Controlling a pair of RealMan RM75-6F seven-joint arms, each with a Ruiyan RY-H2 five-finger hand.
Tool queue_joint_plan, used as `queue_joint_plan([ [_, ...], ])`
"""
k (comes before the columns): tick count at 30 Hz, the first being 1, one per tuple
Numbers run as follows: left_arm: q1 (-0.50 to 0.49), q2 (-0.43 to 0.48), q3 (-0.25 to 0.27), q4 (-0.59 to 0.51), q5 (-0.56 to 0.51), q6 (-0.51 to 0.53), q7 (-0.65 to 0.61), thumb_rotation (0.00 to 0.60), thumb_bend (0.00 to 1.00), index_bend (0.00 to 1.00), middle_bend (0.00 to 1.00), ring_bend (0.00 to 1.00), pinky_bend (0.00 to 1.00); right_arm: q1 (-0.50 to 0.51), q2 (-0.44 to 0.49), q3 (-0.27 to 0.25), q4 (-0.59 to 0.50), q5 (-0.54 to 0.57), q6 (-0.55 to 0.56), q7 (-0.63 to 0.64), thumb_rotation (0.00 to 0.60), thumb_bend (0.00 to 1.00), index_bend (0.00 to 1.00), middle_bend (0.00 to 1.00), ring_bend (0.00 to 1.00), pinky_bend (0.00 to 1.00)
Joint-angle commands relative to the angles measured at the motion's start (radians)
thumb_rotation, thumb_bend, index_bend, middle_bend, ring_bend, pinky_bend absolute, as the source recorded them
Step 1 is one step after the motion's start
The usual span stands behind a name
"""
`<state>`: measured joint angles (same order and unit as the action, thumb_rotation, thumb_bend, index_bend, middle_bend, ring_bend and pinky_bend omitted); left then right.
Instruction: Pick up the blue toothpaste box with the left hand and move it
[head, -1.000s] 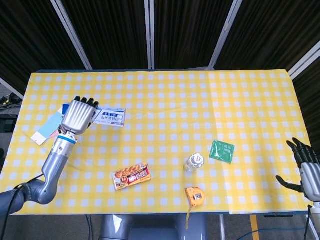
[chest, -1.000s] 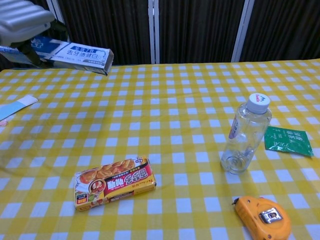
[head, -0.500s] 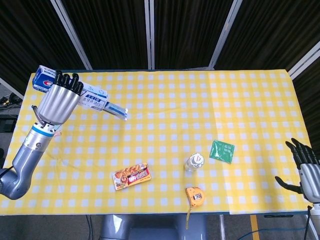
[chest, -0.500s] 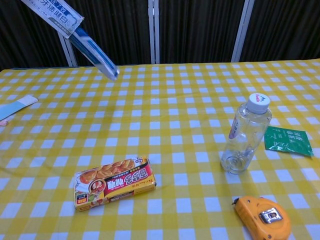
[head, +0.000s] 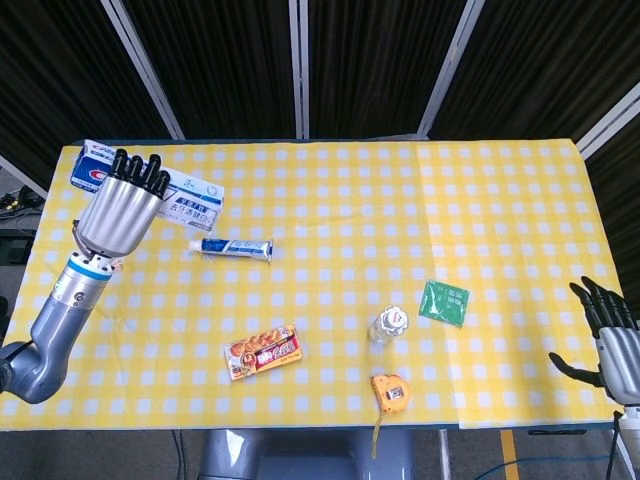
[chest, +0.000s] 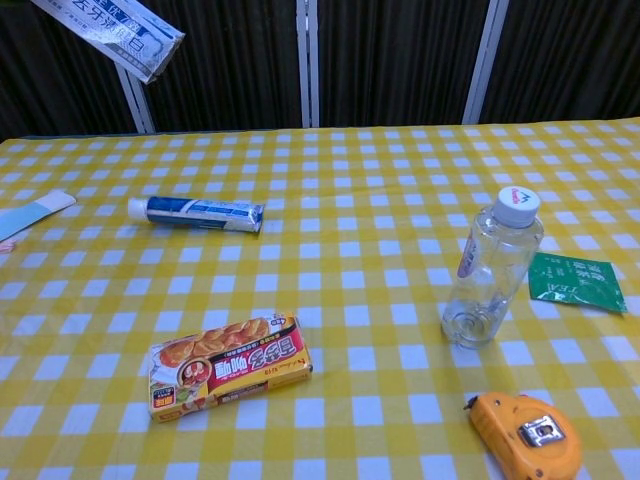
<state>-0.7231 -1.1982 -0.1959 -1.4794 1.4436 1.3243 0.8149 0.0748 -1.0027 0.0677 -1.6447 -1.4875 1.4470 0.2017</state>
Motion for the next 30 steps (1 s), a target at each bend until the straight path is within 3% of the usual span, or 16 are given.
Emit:
queue_joint_plan([
  [1,0.022,-0.033,-0.005,-0.050,-0.050,-0.005,-0.060,0.600,0.38,0.44,0.29,0.36,0.32,0.000,0.000,-0.001,-0.001,0.001,-0.002,-0.002,0.600,0.08,0.02,0.00,0.00,0.00],
  [5,0.044,-0.065,0.011,-0.119,-0.114,-0.047,-0.123,0.600,0.35,0.38,0.25,0.32,0.30,0.000,-0.001,-0.001,-0.001,0.002,-0.002,-0.004,0.600,0.08,0.02,0.00,0.00,0.00],
  [9,0.058,-0.090,0.038,-0.169,-0.182,-0.110,-0.162,0.600,0.05,0.09,0.02,0.07,0.07,0.000,-0.001,-0.002,-0.002,0.003,-0.003,-0.007,0.600,0.08,0.02,0.00,0.00,0.00],
  [11,0.061,-0.093,0.051,-0.194,-0.230,-0.152,-0.165,0.600,0.02,0.02,0.00,0.01,0.01,0.000,-0.002,-0.002,-0.002,0.003,-0.004,-0.008,0.600,0.08,0.02,0.00,0.00,0.00],
  [15,0.068,-0.118,0.069,-0.208,-0.285,-0.185,-0.165,0.600,0.01,0.00,0.00,0.00,0.00,0.001,-0.003,-0.003,-0.001,0.004,-0.006,-0.014,0.600,0.08,0.02,0.00,0.00,0.00],
  [22,0.142,-0.153,0.099,-0.234,-0.298,-0.118,-0.248,0.600,0.01,0.00,0.00,0.00,0.00,0.003,-0.007,-0.002,0.003,0.008,-0.012,-0.020,0.600,0.08,0.02,0.00,0.00,0.00],
  [30,0.330,-0.204,0.223,-0.182,-0.147,0.137,-0.312,0.600,0.01,0.00,0.00,0.00,0.00,0.007,-0.021,-0.009,0.002,0.000,-0.018,-0.060,0.600,0.08,0.02,0.00,0.00,0.00],
])
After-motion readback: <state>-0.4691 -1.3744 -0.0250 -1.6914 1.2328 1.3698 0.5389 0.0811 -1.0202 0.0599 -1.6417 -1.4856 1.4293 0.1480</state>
